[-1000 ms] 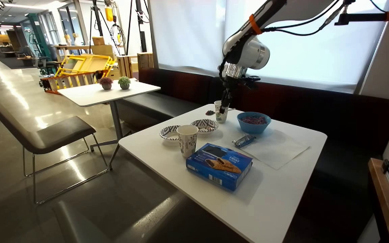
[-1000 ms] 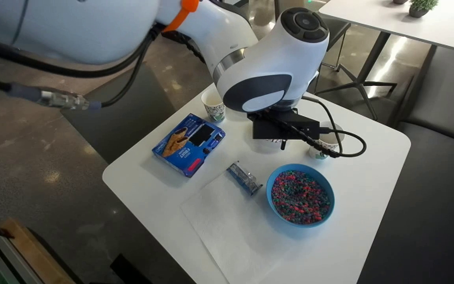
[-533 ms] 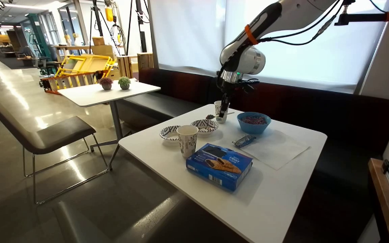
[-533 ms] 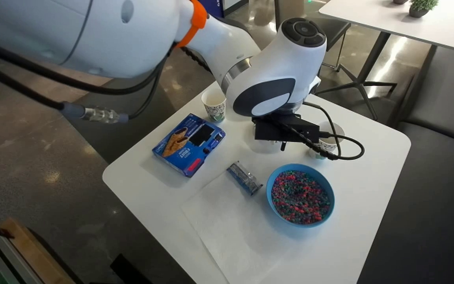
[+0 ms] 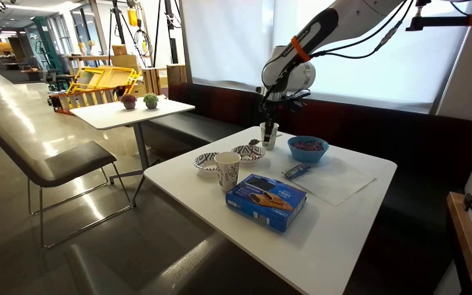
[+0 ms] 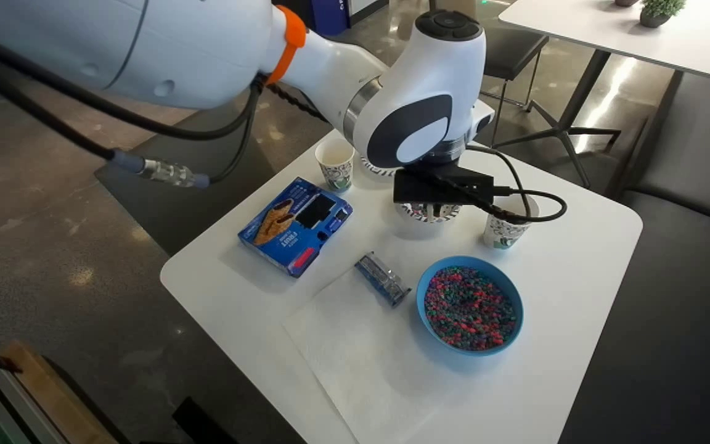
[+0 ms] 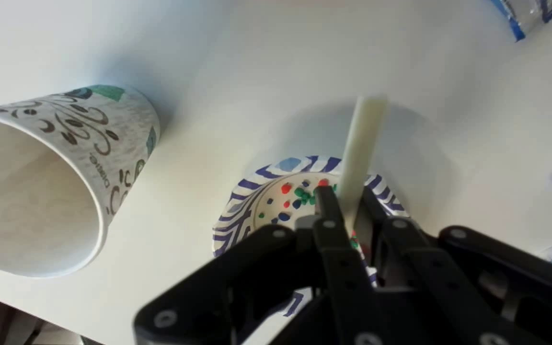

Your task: Use the spoon to take some contents from the blue bowl and place them in the black and white bowl on the right.

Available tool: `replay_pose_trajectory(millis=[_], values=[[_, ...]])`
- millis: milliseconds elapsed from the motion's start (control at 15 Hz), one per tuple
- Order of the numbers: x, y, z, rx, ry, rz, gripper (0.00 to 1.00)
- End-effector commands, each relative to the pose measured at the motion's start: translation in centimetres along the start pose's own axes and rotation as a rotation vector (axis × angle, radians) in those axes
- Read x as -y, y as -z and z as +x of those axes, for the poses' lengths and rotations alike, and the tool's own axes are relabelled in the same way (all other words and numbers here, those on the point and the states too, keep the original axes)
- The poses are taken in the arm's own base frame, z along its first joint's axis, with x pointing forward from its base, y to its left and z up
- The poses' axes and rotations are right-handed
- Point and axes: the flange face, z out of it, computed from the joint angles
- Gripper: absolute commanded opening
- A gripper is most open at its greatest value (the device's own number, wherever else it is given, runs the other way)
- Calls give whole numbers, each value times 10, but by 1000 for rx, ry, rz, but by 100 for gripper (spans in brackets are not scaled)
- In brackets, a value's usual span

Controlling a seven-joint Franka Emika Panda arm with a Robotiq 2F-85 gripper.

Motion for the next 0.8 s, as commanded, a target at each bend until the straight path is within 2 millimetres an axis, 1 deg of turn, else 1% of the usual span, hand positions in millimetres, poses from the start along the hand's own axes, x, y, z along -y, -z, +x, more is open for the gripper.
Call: replay_pose_trajectory(millis=[0,267,533,733], values=[[5,-5,15,75,-2,-63,4],[13,-7,25,123,16,-112,4],[16,-9,31,170,32,-173,4],[24,-13,36,215,56,-205,4]])
